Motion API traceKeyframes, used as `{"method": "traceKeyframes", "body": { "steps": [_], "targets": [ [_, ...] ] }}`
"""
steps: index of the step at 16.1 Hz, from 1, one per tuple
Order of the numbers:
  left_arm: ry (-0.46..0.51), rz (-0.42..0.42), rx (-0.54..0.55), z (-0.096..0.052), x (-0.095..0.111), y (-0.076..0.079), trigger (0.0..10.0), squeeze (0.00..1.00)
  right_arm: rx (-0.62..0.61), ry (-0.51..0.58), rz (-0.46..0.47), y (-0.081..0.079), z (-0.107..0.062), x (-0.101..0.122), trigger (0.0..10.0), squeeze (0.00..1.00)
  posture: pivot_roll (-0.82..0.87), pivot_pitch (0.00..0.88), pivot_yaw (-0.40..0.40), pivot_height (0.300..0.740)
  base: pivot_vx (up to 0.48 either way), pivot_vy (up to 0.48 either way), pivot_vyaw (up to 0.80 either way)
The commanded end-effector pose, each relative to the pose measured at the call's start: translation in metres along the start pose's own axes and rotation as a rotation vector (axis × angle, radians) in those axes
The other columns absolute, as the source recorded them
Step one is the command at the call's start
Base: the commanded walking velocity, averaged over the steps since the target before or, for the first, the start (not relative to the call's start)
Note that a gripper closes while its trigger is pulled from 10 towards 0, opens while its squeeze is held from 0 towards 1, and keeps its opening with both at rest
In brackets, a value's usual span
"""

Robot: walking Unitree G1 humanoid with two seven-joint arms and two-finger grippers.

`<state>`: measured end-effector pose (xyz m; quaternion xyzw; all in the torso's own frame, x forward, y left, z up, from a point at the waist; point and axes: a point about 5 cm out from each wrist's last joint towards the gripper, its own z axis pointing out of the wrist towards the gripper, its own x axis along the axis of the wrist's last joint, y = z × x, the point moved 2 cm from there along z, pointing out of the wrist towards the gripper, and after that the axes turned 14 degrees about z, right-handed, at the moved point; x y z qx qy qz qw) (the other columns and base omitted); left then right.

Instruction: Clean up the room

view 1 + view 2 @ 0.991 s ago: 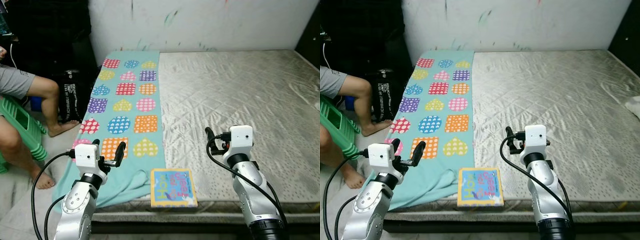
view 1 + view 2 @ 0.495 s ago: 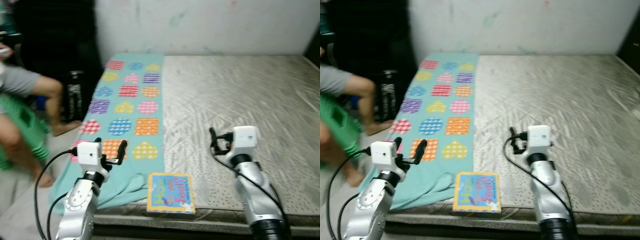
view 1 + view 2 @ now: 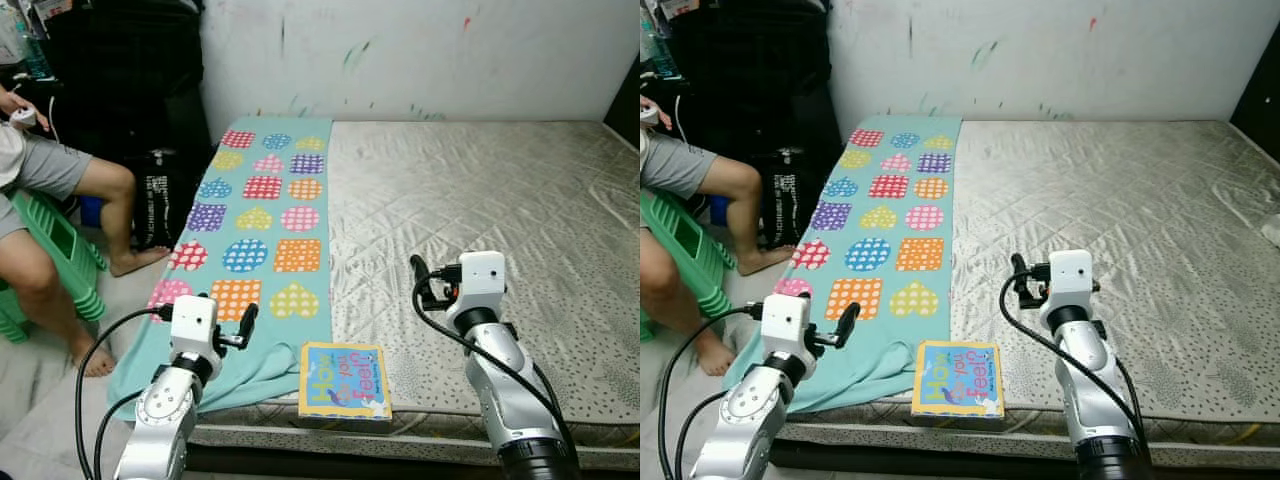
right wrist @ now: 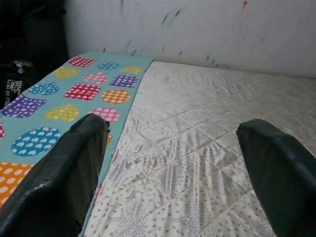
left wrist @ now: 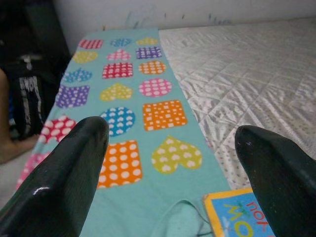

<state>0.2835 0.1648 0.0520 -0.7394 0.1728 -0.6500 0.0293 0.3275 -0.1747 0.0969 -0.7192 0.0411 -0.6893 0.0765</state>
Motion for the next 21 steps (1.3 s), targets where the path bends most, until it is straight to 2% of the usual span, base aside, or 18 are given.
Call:
{"method": "traceKeyframes", "body": {
  "steps": [1, 2, 3, 4, 5, 8, 11, 13, 14, 21],
  "targets": [
    [0.006, 0.035, 0.013, 0.001, 0.002, -0.005, 10.0, 0.0, 0.0, 0.012, 0.001, -0.001, 0.002, 0.003, 10.0, 0.0, 0.0, 0.0, 0.047, 0.74, 0.0, 0.0, 0.0],
    [0.004, 0.037, 0.016, 0.001, 0.001, -0.005, 10.0, 0.0, 0.0, 0.013, 0.001, -0.001, 0.002, 0.003, 10.0, 0.0, 0.0, 0.0, 0.047, 0.74, 0.0, 0.0, 0.0],
    [-0.012, -0.001, 0.037, 0.001, -0.001, -0.008, 10.0, 0.0, 0.0, 0.014, 0.001, -0.001, 0.002, 0.003, 10.0, 0.0, 0.0, 0.0, 0.047, 0.74, 0.0, 0.0, 0.0],
    [0.004, -0.079, 0.08, 0.0, 0.0, -0.013, 10.0, 0.0, -0.001, 0.015, 0.003, -0.001, 0.001, 0.003, 10.0, 0.0, 0.0, 0.0, 0.046, 0.74, 0.0, 0.0, 0.0],
    [0.005, -0.125, 0.143, -0.001, -0.001, -0.022, 10.0, 0.0, -0.001, 0.01, 0.005, -0.001, 0.001, 0.003, 10.0, 0.0, 0.0, 0.0, 0.045, 0.74, 0.0, 0.0, -0.56],
    [-0.011, -0.191, 0.165, -0.002, -0.004, -0.025, 10.0, 0.0, -0.005, 0.004, 0.008, 0.0, 0.0, 0.002, 10.0, 0.0, 0.0, 0.0, 0.044, 0.74, 0.0, 0.0, -0.72],
    [-0.036, -0.207, 0.158, -0.003, -0.008, -0.021, 10.0, 0.0, -0.005, 0.005, 0.005, 0.001, -0.001, 0.002, 10.0, 0.0, 0.0, 0.002, 0.044, 0.74, 0.0, 0.0, -0.8],
    [-0.016, -0.233, 0.125, -0.003, -0.004, -0.012, 10.0, 0.0, -0.006, 0.002, 0.003, 0.001, -0.002, 0.001, 10.0, 0.0, 0.0, 0.004, 0.044, 0.74, 0.0, 0.0, -0.8],
    [-0.001, -0.217, 0.117, -0.002, -0.001, -0.01, 10.0, 0.0, -0.008, 0.0, 0.001, 0.002, -0.002, 0.001, 10.0, 0.0, 0.0, 0.005, 0.045, 0.74, 0.0, 0.0, -0.8],
    [-0.007, -0.22, 0.205, 0.0, -0.001, -0.023, 10.0, 0.0, -0.024, -0.003, -0.001, 0.007, -0.005, 0.001, 10.0, 0.0, -0.01, 0.012, 0.046, 0.74, 0.0, 0.0, -0.8]
  ]
}}
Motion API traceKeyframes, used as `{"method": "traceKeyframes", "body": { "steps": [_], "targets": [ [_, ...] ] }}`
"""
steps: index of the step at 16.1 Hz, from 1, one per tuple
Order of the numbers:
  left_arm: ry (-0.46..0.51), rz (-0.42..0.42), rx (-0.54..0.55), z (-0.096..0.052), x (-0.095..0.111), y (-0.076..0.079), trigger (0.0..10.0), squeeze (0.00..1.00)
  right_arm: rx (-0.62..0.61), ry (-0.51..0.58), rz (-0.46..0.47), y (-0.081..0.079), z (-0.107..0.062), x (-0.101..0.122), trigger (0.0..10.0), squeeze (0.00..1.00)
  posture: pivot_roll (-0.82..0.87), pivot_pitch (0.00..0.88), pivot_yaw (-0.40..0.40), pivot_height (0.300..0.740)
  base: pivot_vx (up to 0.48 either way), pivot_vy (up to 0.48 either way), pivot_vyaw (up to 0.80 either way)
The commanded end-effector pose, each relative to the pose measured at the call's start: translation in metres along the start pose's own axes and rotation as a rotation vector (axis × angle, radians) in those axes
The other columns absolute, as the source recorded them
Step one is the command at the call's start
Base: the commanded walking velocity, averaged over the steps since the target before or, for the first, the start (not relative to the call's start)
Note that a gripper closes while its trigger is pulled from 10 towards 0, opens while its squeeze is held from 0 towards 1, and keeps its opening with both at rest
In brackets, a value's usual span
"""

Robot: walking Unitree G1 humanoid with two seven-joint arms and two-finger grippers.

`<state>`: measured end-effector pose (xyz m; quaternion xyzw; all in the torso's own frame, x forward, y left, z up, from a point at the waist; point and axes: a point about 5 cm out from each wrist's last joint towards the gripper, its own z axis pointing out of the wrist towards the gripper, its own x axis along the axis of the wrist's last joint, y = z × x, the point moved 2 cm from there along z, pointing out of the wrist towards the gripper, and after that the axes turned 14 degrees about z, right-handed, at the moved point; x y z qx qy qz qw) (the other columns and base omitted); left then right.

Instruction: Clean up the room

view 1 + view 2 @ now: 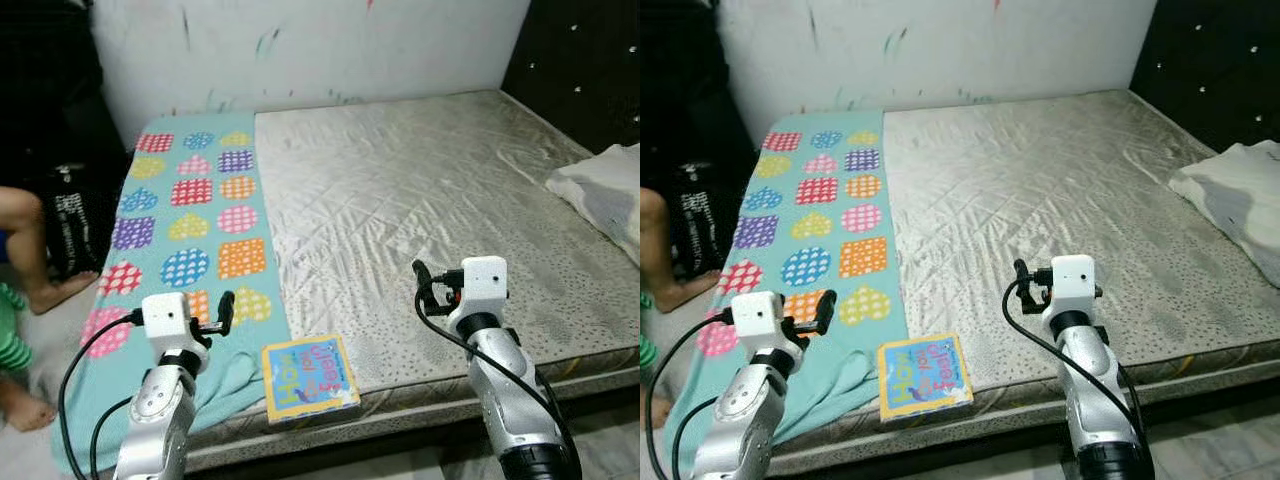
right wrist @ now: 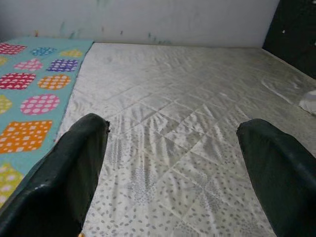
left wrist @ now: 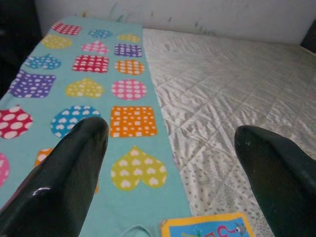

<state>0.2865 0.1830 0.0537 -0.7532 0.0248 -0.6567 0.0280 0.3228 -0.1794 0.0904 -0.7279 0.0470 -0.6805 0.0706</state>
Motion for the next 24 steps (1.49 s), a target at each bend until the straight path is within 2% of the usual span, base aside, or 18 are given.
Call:
{"method": "traceKeyframes", "body": {
  "steps": [1, 12, 17, 24],
  "targets": [
    [0.023, 0.013, 0.019, 0.001, 0.005, -0.003, 10.0, 0.0, -0.002, 0.022, 0.0, 0.001, 0.0, 0.006, 10.0, 0.0, -0.01, 0.011, 0.045, 0.74, 0.0, 0.0, -0.8],
    [0.018, -0.008, 0.018, -0.002, 0.004, 0.001, 10.0, 0.0, 0.04, 0.033, 0.015, -0.005, -0.005, 0.009, 10.0, 0.0, -0.01, 0.035, 0.034, 0.74, 0.0, 0.0, -0.06],
    [0.023, 0.006, 0.004, -0.017, 0.005, -0.003, 10.0, 0.0, 0.051, -0.014, 0.007, -0.003, -0.02, -0.002, 10.0, 0.0, 0.0, 0.105, 0.02, 0.74, 0.0, 0.0, 0.0],
    [0.018, 0.0, -0.003, -0.015, 0.006, 0.001, 10.0, 0.0, 0.078, -0.022, 0.001, -0.007, -0.018, 0.002, 10.0, 0.0, -0.01, 0.102, 0.014, 0.74, 0.0, 0.0, 0.0]
  ]
}}
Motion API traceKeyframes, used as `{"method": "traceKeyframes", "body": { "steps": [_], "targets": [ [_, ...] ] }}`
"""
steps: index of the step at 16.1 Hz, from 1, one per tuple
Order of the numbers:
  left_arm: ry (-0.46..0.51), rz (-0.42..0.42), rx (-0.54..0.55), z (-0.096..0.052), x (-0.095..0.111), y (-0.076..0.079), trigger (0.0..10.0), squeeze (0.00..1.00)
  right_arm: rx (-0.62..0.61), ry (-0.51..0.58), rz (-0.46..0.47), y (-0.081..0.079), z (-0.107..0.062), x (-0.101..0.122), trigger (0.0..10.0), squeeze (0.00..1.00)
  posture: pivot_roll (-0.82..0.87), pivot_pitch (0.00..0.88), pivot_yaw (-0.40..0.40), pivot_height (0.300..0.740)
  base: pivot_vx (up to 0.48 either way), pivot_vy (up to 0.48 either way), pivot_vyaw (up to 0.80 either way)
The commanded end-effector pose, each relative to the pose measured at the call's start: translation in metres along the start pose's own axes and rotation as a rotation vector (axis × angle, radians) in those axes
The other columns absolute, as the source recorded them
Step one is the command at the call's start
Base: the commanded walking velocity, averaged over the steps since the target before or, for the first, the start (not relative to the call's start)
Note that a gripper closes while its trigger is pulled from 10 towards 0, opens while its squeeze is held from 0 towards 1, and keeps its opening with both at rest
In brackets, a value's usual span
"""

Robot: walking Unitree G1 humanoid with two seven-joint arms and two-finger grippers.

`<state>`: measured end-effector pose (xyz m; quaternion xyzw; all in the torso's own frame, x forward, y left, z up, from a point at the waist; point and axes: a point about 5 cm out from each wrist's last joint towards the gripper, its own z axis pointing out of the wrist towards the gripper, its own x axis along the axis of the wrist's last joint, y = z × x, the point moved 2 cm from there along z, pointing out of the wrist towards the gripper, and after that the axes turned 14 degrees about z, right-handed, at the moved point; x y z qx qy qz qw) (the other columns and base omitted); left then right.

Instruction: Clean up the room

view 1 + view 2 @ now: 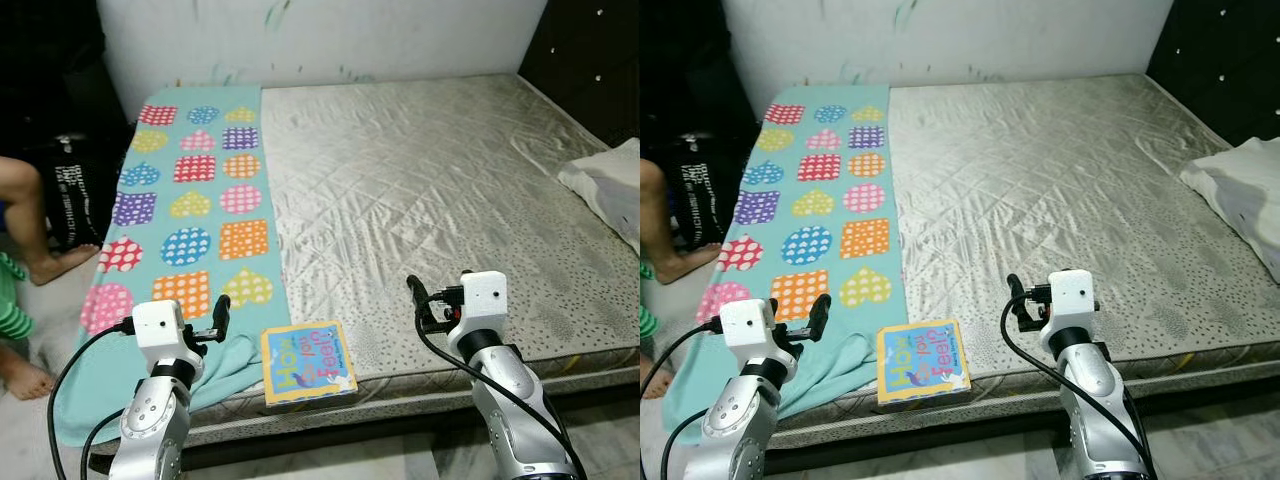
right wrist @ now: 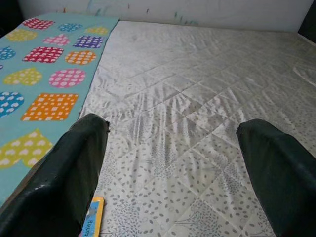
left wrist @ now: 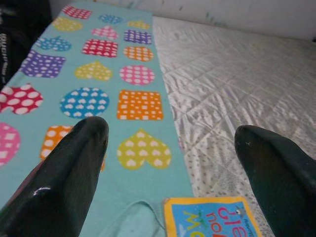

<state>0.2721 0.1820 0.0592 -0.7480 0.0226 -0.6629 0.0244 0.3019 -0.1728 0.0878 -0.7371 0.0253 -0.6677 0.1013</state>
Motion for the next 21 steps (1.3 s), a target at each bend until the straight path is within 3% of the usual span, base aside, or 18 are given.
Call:
{"method": "traceKeyframes", "body": {
  "steps": [1, 5, 16, 21],
  "targets": [
    [0.003, 0.008, -0.001, 0.001, 0.003, 0.0, 10.0, 0.0, 0.006, 0.013, -0.013, 0.0, 0.002, 0.007, 10.0, 0.0, -0.01, 0.102, 0.013, 0.74, 0.0, 0.0, 0.0],
    [0.005, 0.006, 0.001, 0.002, 0.004, 0.001, 10.0, 0.0, 0.015, 0.01, -0.018, -0.002, 0.001, 0.007, 10.0, 0.0, -0.02, 0.099, 0.012, 0.74, 0.0, 0.0, 0.0],
    [0.02, -0.004, 0.026, 0.003, 0.012, -0.001, 10.0, 0.0, 0.038, -0.012, -0.032, -0.003, -0.002, 0.006, 10.0, 0.0, -0.01, 0.141, -0.004, 0.636, 0.0, 0.0, 0.0],
    [0.042, -0.006, 0.02, 0.0, 0.022, -0.003, 10.0, 0.0, 0.021, -0.027, -0.036, 0.003, -0.003, 0.002, 10.0, 0.0, 0.03, 0.17, -0.002, 0.636, 0.0, 0.0, 0.0]
  ]
}}
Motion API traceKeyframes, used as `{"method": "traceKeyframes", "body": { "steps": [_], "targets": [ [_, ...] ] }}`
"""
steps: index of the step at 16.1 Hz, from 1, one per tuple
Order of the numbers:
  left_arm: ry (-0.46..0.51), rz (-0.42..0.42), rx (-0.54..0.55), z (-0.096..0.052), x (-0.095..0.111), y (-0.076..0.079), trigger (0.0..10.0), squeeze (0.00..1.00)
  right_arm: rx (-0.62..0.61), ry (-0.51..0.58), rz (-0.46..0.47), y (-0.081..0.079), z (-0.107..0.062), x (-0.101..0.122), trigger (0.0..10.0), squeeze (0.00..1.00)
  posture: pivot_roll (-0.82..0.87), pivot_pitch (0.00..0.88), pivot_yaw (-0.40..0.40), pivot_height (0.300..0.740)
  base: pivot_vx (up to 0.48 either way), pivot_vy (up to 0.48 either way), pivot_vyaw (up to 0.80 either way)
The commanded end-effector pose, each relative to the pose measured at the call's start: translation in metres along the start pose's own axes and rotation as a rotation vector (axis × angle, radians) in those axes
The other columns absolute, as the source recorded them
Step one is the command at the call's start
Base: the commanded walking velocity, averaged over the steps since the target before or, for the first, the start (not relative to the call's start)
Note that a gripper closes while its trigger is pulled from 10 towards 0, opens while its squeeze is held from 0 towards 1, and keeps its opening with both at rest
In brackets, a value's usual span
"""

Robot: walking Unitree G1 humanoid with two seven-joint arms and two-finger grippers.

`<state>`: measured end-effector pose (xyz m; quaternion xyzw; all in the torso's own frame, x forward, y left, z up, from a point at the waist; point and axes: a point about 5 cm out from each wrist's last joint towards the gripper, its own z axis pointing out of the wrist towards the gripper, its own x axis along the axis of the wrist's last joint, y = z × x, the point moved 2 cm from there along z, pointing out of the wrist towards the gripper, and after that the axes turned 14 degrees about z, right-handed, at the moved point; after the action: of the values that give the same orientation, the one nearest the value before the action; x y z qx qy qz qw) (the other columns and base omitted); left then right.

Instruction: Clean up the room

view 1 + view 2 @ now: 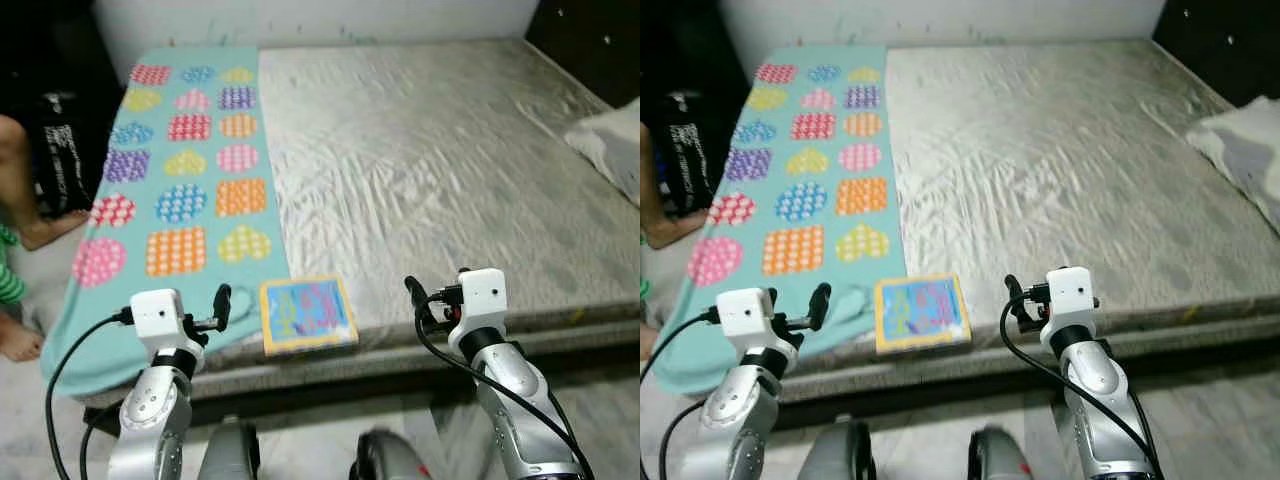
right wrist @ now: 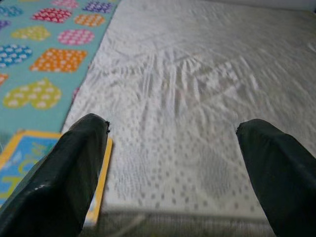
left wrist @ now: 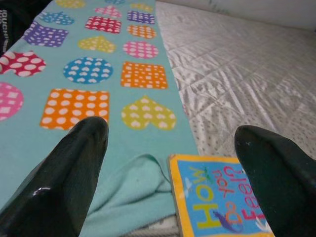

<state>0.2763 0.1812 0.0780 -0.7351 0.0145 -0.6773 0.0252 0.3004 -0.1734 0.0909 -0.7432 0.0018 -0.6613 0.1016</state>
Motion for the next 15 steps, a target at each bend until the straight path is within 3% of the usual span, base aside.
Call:
{"method": "traceKeyframes", "body": {
  "steps": [1, 3, 7, 15],
  "targets": [
    [0.007, 0.003, 0.007, -0.0014, 0.0032, -0.004, 10.0, 0.0, -0.007, -0.008, -0.002, 0.0023, -0.0017, -0.0014, 10.0, 0.0, 0.03, 0.174, -0.004, 0.636, 0.0, 0.0, 0.0],
    [0.017, -0.012, 0.011, -0.0018, 0.0058, -0.0055, 10.0, 0.0, 0.026, -0.01, -0.017, -0.0044, -0.0005, -0.0005, 10.0, 0.0, 0.03, 0.175, -0.01, 0.636, 0.0, 0.0, 0.0],
    [0.031, -0.025, 0.005, -0.0014, 0.0105, -0.0058, 10.0, 0.0, 0.026, -0.005, -0.029, -0.0003, 0.0019, 0.0032, 10.0, 0.0, 0.03, 0.178, -0.019, 0.636, 0.0, 0.0, 0.0],
    [0.033, -0.027, -0.011, -0.0003, 0.0132, -0.0052, 10.0, 0.0, 0.033, 0.004, -0.024, -0.0037, 0.0035, 0.0049, 10.0, 0.0, 0.03, 0.186, -0.012, 0.636, 0.273, 0.0, 0.0]
  ]
}}
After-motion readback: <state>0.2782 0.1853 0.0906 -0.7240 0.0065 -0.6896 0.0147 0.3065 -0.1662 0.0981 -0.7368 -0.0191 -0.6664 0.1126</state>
